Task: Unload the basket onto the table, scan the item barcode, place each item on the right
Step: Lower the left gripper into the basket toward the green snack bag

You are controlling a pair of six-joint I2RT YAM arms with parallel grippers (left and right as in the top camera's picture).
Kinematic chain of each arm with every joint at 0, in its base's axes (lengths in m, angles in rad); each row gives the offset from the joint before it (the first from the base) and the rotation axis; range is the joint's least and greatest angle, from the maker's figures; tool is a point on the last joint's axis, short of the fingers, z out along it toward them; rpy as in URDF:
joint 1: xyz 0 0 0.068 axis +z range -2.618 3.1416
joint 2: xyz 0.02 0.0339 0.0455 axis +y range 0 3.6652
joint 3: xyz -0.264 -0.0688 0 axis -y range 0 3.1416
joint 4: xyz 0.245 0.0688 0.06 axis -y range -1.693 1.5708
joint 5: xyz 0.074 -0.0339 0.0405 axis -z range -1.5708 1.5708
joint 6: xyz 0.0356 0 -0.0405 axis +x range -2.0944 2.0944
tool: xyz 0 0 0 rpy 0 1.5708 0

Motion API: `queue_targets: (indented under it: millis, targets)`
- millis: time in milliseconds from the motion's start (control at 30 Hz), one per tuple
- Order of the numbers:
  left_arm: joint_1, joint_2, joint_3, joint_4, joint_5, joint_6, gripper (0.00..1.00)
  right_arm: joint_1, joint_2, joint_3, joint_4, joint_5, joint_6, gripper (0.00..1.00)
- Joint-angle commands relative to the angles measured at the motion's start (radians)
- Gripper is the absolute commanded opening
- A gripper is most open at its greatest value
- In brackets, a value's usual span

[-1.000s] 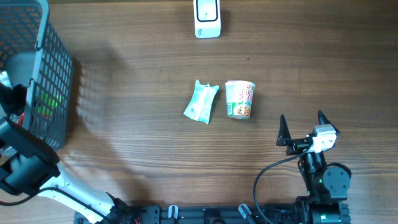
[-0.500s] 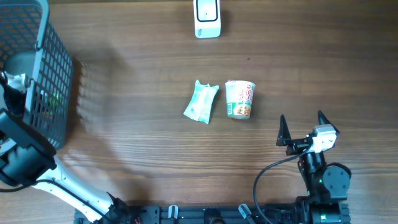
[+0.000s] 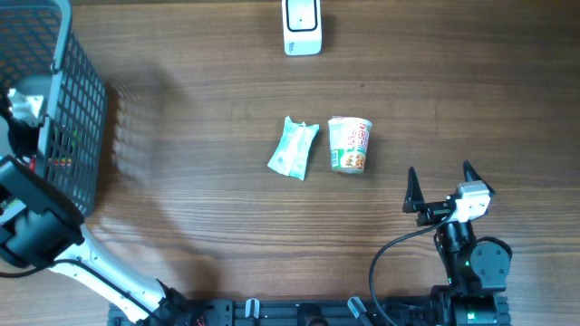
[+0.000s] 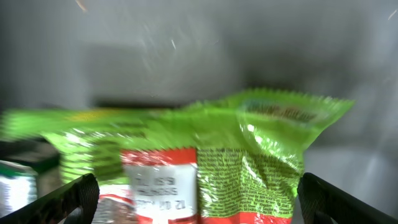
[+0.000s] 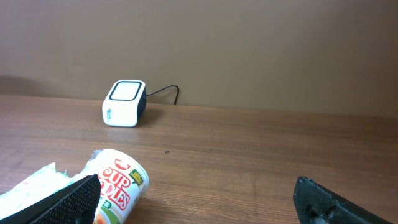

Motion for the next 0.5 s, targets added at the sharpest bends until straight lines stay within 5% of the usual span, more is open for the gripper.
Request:
queue_targets:
  millis: [0,467]
  targets:
    - [-0.006,-0.030,0.084,-0.005,0.012,0.001,1.00,-0.005,-0.006,-0.001,0.006,-0.002,0.001,1.00]
    - [-0.006,-0.036,-0.026,-0.101,-0.073,0.012,1.00,-0.005,-0.006,-0.001,0.006,-0.002,0.001,1.00]
